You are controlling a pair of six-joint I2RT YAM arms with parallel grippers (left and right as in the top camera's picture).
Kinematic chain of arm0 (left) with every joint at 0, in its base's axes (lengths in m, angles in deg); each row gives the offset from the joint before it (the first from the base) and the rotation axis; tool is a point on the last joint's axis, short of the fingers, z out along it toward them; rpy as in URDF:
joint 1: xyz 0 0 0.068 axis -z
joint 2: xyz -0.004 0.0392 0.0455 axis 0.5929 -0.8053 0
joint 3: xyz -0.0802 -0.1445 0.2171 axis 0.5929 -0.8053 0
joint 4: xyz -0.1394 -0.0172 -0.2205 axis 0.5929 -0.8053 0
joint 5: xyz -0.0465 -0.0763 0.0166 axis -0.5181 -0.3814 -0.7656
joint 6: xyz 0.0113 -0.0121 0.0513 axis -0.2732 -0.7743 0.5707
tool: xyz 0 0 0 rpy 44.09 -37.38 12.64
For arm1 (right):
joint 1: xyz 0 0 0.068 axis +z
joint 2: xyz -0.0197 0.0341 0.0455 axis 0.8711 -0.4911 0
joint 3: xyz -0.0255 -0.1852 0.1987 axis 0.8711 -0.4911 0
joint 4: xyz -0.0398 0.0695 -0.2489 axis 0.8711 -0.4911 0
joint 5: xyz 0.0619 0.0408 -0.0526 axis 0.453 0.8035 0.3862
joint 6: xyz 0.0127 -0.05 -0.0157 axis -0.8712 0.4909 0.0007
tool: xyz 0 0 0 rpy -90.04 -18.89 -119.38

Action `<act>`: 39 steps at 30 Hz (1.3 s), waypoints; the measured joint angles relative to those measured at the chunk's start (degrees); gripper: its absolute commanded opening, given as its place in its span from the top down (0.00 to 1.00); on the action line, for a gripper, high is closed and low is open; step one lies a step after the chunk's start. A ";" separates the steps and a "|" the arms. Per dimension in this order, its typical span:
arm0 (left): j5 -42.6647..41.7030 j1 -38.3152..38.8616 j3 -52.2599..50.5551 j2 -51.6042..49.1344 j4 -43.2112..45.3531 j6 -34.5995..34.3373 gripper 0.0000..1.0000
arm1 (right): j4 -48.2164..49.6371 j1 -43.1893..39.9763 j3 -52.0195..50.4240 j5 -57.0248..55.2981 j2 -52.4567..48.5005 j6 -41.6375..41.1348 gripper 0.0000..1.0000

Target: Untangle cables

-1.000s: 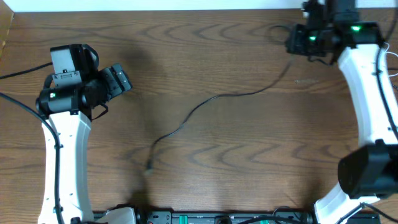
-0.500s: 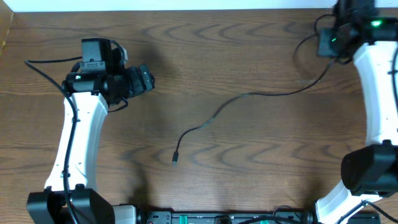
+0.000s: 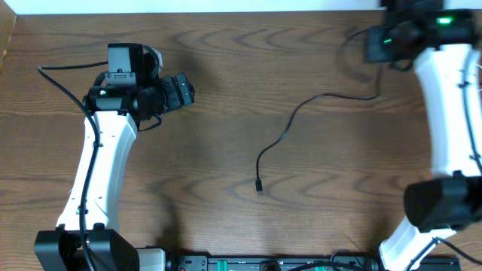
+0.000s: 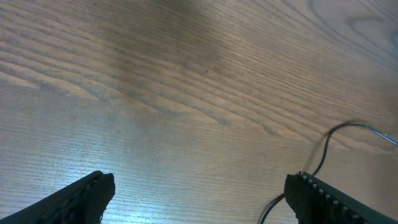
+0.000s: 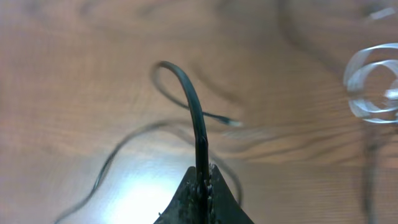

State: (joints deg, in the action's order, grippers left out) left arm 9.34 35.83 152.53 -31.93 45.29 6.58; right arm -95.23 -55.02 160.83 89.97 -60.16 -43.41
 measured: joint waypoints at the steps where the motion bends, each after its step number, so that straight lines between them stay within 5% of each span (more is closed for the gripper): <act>1: 0.02 0.00 0.00 0.00 0.00 0.00 0.07 | -0.17 1.40 -0.57 0.24 -1.09 -0.02 0.99; 15: 0.02 0.00 0.00 0.00 0.35 0.00 0.07 | -2.01 20.11 -3.45 -1.01 -17.03 -2.58 0.97; 20: 0.02 0.00 0.00 0.00 0.42 0.00 0.07 | -2.32 24.11 -3.45 -1.11 -19.58 -5.01 0.86; 22: 0.02 0.00 0.00 0.00 0.42 0.00 0.07 | -2.36 25.51 -3.45 -1.05 -21.09 -5.99 0.69; 25: 0.02 0.00 0.00 0.00 0.42 0.00 0.07 | -2.32 26.47 -3.48 -1.11 -22.53 -7.50 0.56; 39: 0.28 0.00 0.00 0.00 0.39 0.46 0.07 | 3.02 27.12 -3.50 1.44 -25.62 -15.91 0.55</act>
State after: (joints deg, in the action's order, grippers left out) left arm 9.62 35.83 152.53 -31.93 45.68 7.03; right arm -92.21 -27.90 157.33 91.41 -85.78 -59.32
